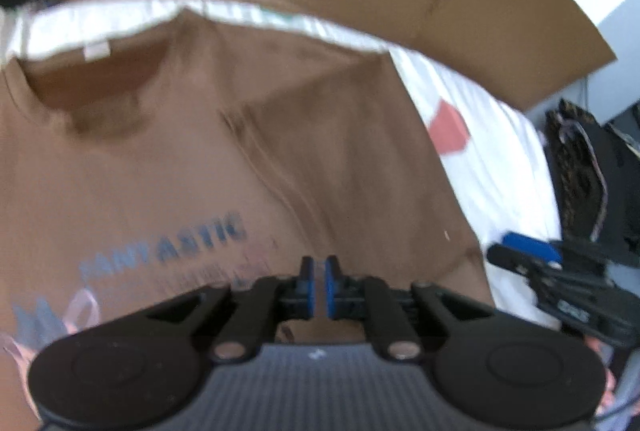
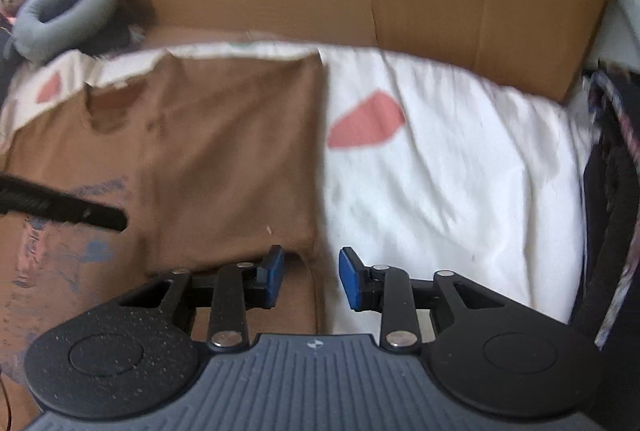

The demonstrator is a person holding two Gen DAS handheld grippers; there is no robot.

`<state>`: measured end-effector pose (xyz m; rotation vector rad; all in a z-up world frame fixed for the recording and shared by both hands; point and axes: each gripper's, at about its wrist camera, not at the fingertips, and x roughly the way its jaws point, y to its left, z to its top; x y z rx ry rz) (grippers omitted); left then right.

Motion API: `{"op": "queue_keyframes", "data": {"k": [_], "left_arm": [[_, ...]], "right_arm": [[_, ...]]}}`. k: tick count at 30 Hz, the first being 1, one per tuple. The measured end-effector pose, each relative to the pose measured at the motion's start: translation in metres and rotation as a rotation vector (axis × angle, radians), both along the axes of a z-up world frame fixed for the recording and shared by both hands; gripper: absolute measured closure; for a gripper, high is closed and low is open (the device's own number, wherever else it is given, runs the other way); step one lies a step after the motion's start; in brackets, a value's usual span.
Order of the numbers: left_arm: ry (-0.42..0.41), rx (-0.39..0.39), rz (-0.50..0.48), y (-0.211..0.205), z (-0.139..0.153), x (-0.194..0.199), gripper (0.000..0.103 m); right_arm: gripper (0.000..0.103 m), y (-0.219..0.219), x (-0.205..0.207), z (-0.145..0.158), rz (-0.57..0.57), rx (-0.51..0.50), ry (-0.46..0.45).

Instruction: Fold clothes

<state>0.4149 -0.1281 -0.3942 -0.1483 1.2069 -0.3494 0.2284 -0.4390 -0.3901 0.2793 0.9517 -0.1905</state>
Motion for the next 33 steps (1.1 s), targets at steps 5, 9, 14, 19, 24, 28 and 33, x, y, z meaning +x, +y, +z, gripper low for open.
{"op": "queue_keyframes", "data": {"k": [5, 9, 14, 19, 24, 28, 33], "left_arm": [[-0.041, 0.020, -0.001, -0.002, 0.001, 0.031, 0.095], [-0.073, 0.041, -0.040, -0.009, 0.000, 0.043, 0.093], [-0.092, 0.081, -0.107, -0.019, -0.011, 0.057, 0.085], [-0.089, 0.136, -0.130, -0.016, -0.024, 0.069, 0.090], [-0.080, 0.144, -0.103, -0.001, -0.024, 0.081, 0.092], [-0.069, 0.139, -0.101, 0.003, -0.024, 0.083, 0.094], [-0.073, 0.157, -0.100, 0.008, -0.017, 0.079, 0.077]], "right_arm": [[0.092, -0.002, 0.020, 0.003, 0.018, 0.002, -0.017], [0.094, -0.001, 0.033, -0.006, 0.026, 0.002, -0.005], [0.094, 0.005, 0.033, -0.019, 0.040, 0.002, 0.019], [0.092, 0.008, 0.026, -0.030, 0.075, -0.014, 0.054], [0.092, 0.008, 0.019, -0.034, 0.075, -0.015, 0.059], [0.091, 0.010, 0.020, -0.034, 0.058, -0.015, 0.066], [0.089, 0.008, 0.015, -0.033, 0.053, 0.027, 0.075]]}}
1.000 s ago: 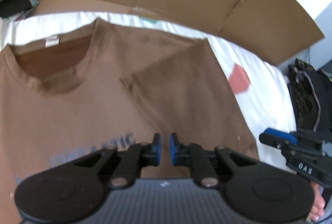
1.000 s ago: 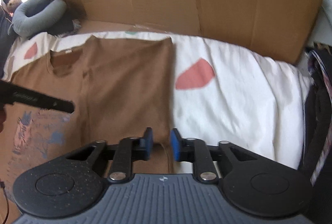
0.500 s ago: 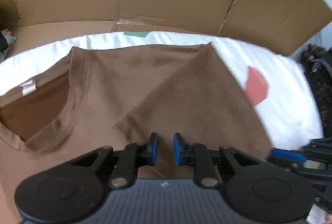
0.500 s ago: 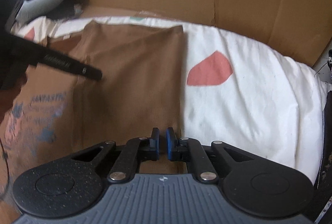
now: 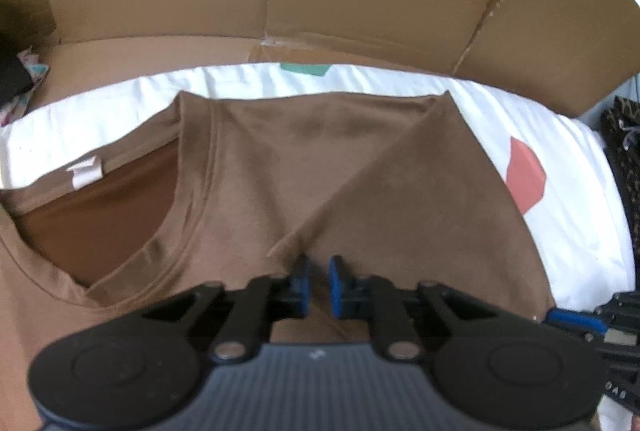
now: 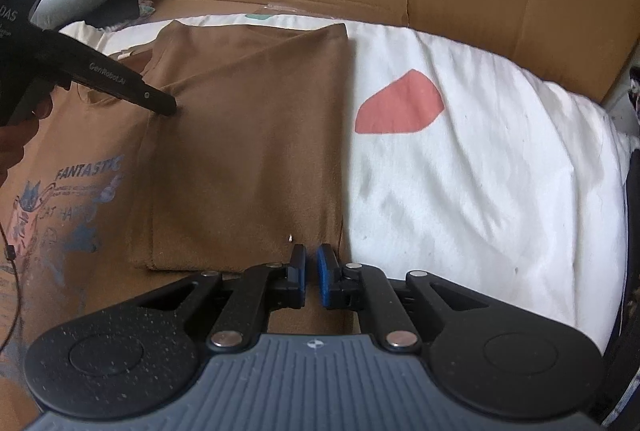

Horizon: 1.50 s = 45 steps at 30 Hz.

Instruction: Fold clothes

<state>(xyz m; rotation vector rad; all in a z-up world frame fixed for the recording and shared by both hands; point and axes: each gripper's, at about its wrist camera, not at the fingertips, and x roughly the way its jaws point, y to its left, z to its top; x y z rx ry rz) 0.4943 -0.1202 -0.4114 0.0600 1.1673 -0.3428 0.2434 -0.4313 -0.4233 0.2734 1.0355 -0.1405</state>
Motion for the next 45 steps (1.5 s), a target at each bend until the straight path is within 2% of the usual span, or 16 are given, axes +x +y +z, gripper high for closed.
{"op": "queue_keyframes", "data": {"k": [1, 2, 3, 4, 6, 11, 15, 19, 22, 24, 27, 31, 33, 39, 45], "left_arm": [[0.001, 0.004, 0.010, 0.001, 0.003, -0.001, 0.070], [-0.003, 0.009, 0.019, 0.003, 0.006, -0.002, 0.048], [-0.023, 0.020, 0.028, 0.004, 0.012, -0.005, 0.035], [-0.034, 0.019, 0.029, 0.006, 0.019, -0.008, 0.034], [-0.032, 0.007, 0.021, 0.010, 0.030, -0.012, 0.034], [-0.037, 0.048, 0.005, 0.016, 0.057, -0.027, 0.034], [-0.010, 0.053, 0.018, 0.025, 0.079, -0.039, 0.034], [0.008, 0.072, 0.022, 0.033, 0.106, -0.052, 0.032], [0.010, 0.087, 0.029, 0.039, 0.129, -0.061, 0.030], [0.018, 0.086, 0.046, 0.045, 0.145, -0.067, 0.029], [0.025, 0.086, 0.077, 0.053, 0.175, -0.075, 0.027], [0.037, 0.084, 0.109, 0.059, 0.214, -0.087, 0.023], [0.035, 0.079, 0.133, 0.061, 0.234, -0.095, 0.019], [0.037, 0.042, 0.228, 0.067, 0.284, -0.125, 0.014], [0.042, 0.041, 0.322, 0.075, 0.326, -0.159, 0.013]], "right_arm": [[0.087, -0.001, -0.001, 0.000, 0.001, 0.015, 0.008], [0.082, -0.001, -0.002, 0.001, 0.004, 0.029, 0.015], [0.077, -0.001, -0.002, 0.002, 0.009, 0.038, 0.022], [0.075, 0.000, -0.004, 0.003, 0.013, 0.045, 0.030], [0.064, 0.002, -0.007, 0.006, 0.009, 0.039, 0.038], [0.060, 0.008, -0.019, 0.022, 0.005, 0.061, 0.051], [0.049, 0.013, -0.029, 0.042, 0.003, 0.077, 0.062], [0.049, 0.016, -0.036, 0.064, -0.004, 0.099, 0.077], [0.047, 0.016, -0.038, 0.084, -0.019, 0.115, 0.086], [0.039, 0.015, -0.038, 0.100, -0.042, 0.106, 0.089], [0.032, 0.011, -0.037, 0.125, -0.074, 0.090, 0.105], [0.026, 0.005, -0.038, 0.160, -0.092, 0.126, 0.111], [0.019, 0.001, -0.040, 0.178, -0.118, 0.138, 0.106], [0.016, -0.014, -0.047, 0.230, -0.171, 0.175, 0.079], [0.016, -0.021, -0.055, 0.273, -0.151, 0.188, 0.122]]}}
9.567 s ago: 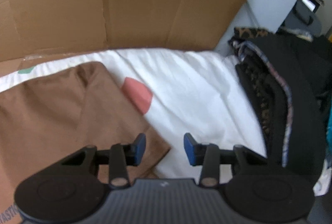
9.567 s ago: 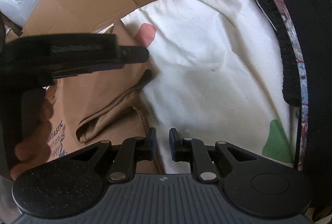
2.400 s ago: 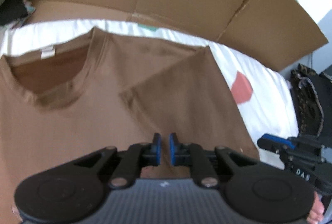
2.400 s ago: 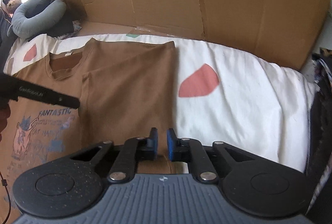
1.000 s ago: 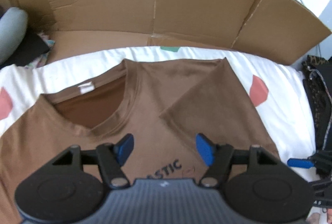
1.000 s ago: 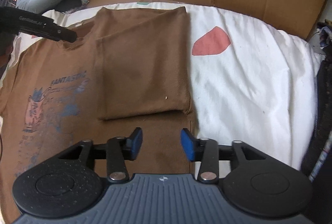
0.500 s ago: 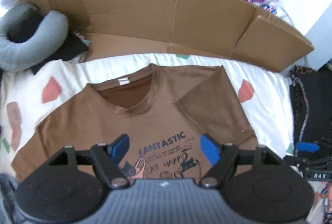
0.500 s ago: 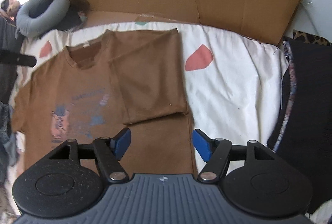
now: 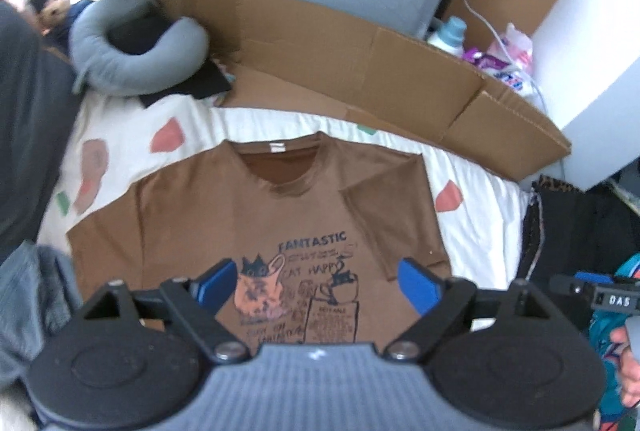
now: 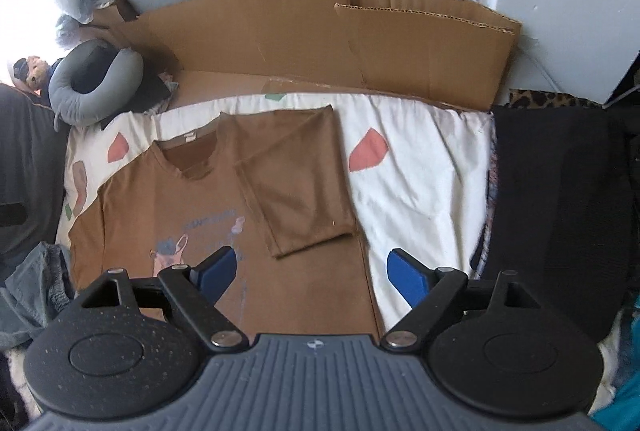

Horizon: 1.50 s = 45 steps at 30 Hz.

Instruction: Fold clothes

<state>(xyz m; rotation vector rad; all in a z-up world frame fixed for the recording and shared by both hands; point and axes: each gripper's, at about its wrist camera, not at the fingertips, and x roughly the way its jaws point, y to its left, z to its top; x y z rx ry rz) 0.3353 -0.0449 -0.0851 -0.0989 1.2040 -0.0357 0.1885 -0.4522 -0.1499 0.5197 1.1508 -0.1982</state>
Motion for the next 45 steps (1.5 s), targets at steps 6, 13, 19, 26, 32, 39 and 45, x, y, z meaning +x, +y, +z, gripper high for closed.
{"op": "queue_keyframes", "data": {"k": [6, 13, 19, 26, 32, 39, 45], "left_arm": [[-0.012, -0.008, 0.095, 0.009, 0.036, -0.035, 0.013], [-0.048, 0.028, 0.165, 0.013, 0.065, -0.073, 0.013], [-0.075, -0.005, 0.169, 0.009, 0.086, -0.097, 0.013], [-0.089, -0.031, 0.140, 0.018, 0.094, -0.101, 0.013], [-0.096, -0.043, 0.132, 0.046, 0.101, -0.095, 0.013], [-0.120, -0.032, 0.107, 0.082, 0.108, -0.086, 0.013], [-0.125, -0.031, 0.093, 0.109, 0.098, -0.082, 0.013]], "right_arm": [[0.016, 0.002, 0.001, 0.039, 0.076, -0.031, 0.006], [0.016, 0.010, 0.003, 0.080, 0.143, -0.015, -0.019], [0.016, 0.022, -0.014, 0.118, 0.163, 0.002, -0.070], [0.016, 0.038, -0.018, 0.133, 0.161, 0.010, -0.068], [0.016, 0.045, -0.011, 0.148, 0.123, -0.040, -0.039], [0.016, 0.067, 0.014, 0.173, 0.110, -0.090, -0.027], [0.016, 0.100, 0.038, 0.176, 0.123, -0.095, -0.005]]}}
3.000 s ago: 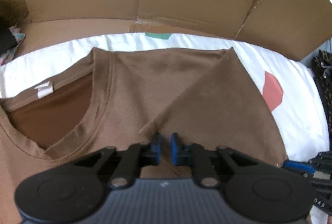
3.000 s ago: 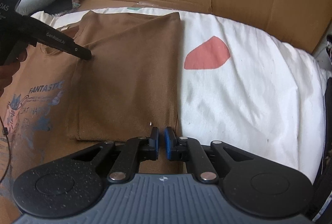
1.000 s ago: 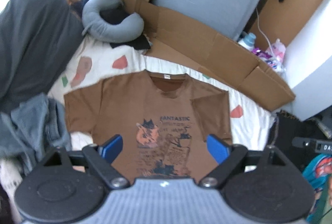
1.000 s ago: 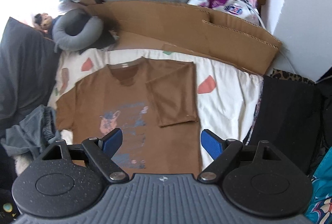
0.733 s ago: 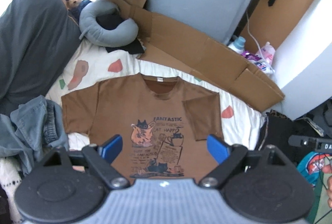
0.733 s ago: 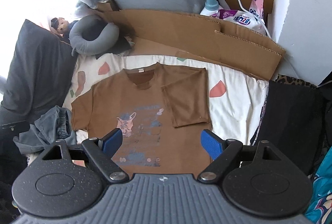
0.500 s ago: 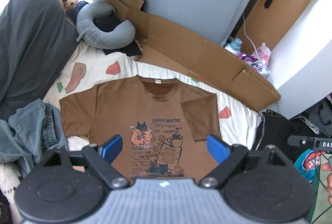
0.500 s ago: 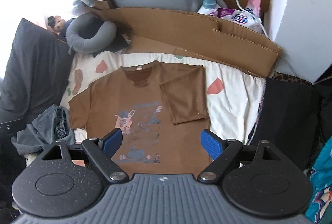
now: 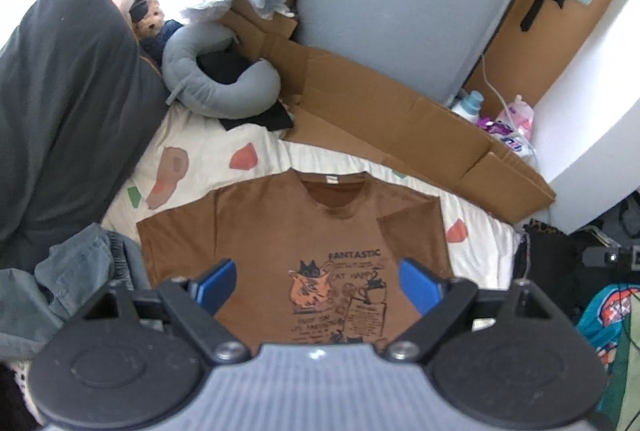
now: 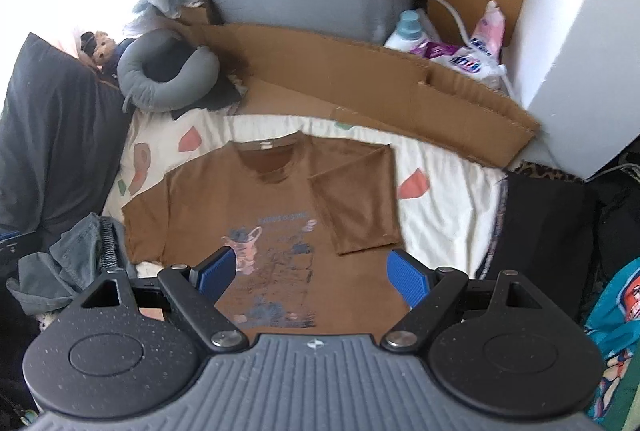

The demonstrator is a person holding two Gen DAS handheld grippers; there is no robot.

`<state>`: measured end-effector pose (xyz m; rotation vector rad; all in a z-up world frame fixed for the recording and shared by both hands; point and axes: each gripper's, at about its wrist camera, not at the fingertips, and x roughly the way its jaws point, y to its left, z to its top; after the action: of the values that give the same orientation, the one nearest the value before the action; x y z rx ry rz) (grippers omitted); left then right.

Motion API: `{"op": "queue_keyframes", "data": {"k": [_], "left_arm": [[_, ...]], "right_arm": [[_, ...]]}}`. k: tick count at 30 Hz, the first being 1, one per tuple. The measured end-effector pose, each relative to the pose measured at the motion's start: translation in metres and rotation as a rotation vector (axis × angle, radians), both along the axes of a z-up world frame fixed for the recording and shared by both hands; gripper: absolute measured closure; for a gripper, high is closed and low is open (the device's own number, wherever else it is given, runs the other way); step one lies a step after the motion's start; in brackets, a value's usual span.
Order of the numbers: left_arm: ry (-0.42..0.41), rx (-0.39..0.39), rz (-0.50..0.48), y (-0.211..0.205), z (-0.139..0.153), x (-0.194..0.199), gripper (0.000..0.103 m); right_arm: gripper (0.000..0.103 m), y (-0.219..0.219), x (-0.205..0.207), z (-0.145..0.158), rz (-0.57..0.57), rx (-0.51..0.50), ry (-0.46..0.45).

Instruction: Fold clothes

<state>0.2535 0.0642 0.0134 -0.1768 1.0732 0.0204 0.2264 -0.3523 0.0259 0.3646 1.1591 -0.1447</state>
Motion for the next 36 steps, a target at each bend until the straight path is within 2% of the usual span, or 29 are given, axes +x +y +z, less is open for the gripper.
{"op": "queue_keyframes", "data": {"k": [6, 13, 16, 21, 24, 27, 29, 36], "left_arm": [[-0.014, 0.028, 0.000, 0.029, -0.010, -0.003, 0.013], [-0.020, 0.060, -0.044, 0.051, -0.027, -0.001, 0.013], [-0.032, 0.082, -0.047, 0.057, -0.033, 0.000, 0.013], [-0.039, 0.069, -0.029, 0.068, -0.051, 0.012, 0.013], [-0.056, 0.066, -0.037, 0.075, -0.070, 0.021, 0.012], [-0.054, 0.071, -0.021, 0.085, -0.096, 0.031, 0.012], [-0.032, 0.049, 0.013, 0.096, -0.117, 0.036, 0.013], [0.031, 0.003, 0.154, 0.146, -0.181, 0.047, 0.016]], "right_arm": [[0.016, 0.037, 0.021, -0.011, 0.040, -0.011, 0.020], [0.016, 0.074, 0.043, -0.035, 0.058, -0.003, 0.019], [0.016, 0.090, 0.054, -0.052, 0.073, 0.006, 0.006], [0.016, 0.113, 0.072, -0.095, 0.093, 0.032, 0.006], [0.016, 0.124, 0.084, -0.118, 0.103, -0.001, -0.007], [0.016, 0.136, 0.099, -0.144, 0.170, -0.044, -0.006], [0.016, 0.141, 0.110, -0.161, 0.200, -0.057, -0.009], [0.016, 0.148, 0.143, -0.212, 0.186, -0.027, -0.032]]}}
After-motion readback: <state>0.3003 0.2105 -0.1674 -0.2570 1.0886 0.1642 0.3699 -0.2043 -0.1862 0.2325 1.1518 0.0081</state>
